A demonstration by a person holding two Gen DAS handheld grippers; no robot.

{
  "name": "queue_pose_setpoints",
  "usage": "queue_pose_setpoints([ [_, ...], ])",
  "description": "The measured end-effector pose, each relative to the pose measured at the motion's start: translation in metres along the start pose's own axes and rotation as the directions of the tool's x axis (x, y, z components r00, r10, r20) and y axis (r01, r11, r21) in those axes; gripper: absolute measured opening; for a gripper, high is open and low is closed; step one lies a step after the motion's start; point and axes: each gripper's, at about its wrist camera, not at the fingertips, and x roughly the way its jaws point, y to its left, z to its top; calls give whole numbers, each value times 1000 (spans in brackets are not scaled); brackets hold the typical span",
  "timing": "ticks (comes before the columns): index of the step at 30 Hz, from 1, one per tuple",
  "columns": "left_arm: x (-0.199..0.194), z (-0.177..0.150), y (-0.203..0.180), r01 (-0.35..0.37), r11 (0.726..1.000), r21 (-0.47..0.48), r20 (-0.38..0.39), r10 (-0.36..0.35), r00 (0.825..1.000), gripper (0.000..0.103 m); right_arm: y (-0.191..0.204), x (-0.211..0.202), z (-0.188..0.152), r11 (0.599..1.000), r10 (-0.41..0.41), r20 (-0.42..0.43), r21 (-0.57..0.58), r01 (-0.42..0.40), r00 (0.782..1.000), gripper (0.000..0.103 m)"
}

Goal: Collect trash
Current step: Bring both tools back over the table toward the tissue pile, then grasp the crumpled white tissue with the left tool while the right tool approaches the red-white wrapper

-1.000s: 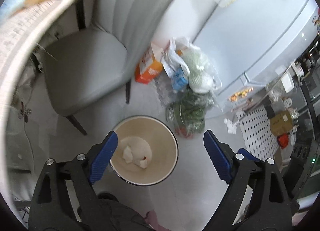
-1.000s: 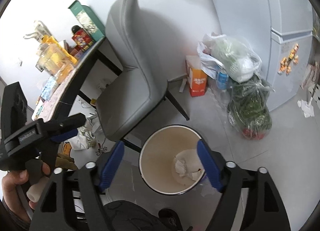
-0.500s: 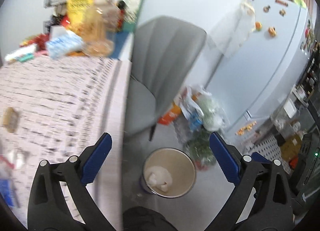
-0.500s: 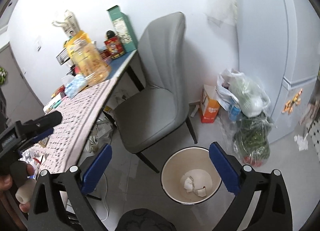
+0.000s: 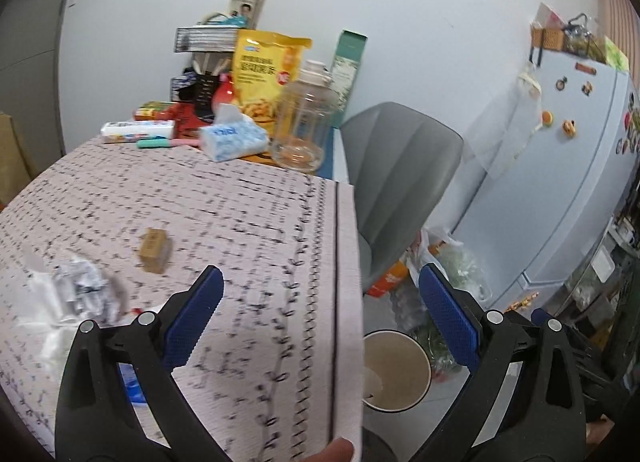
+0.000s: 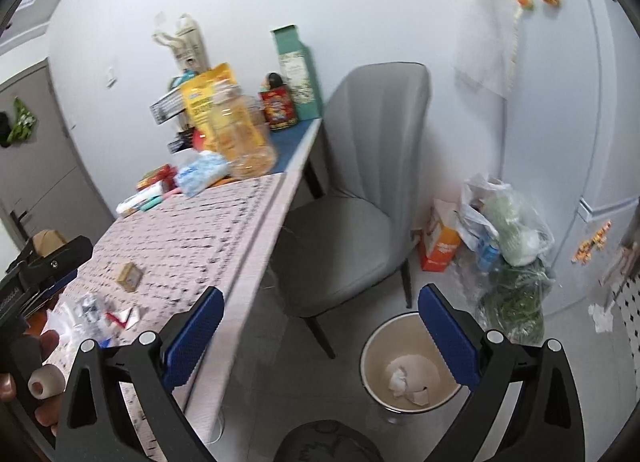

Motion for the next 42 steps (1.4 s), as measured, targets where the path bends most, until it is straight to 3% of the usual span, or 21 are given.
queue_pose_setpoints([
  [4,-19,-5,15,-78,997,19,15,78,997,97,25,-4,-3,999,28,-3,-37,-29,1000,95],
  [11,-44,-14,37,-75,997,5,32,75,997,97,61,-12,-10,982,149,-37,-113,-152,988,95],
  [28,-110,-55,92,-173,981,-90,84,180,980,97,108,-25,-34,947,224,-65,-221,-233,972,95],
  [42,-148,-104,154,-252,948,-197,61,268,961,97,133,-19,-57,910,290,-122,-272,-313,949,95],
])
